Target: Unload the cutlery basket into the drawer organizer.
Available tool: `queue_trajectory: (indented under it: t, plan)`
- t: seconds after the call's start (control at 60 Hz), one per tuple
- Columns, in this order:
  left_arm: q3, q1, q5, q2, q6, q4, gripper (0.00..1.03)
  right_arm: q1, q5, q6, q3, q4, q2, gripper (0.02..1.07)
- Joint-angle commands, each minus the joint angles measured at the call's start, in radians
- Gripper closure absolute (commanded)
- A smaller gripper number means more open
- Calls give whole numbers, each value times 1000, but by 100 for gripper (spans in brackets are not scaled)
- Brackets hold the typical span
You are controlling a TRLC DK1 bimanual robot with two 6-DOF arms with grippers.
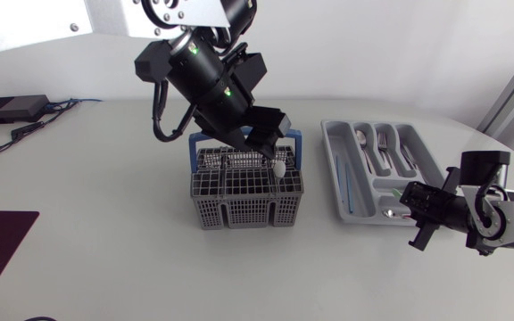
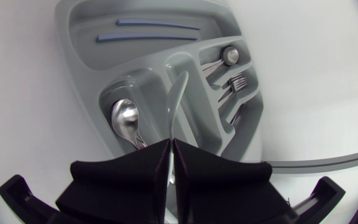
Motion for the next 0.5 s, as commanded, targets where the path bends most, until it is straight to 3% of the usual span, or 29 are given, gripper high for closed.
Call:
queue_trajectory:
  t: [0.0,0.067,0.483]
  plan:
    - [-18,-11,-9,13,-26,-1,20,22,16,14,-43,10,32,96]
    - [-16,-14,-9,12,-27,-1,20,27,16,14,-51,15,33,96]
    - [-22,-19,-23,-4,-38,-4,20,-26,9,-10,-69,-31,-97,45]
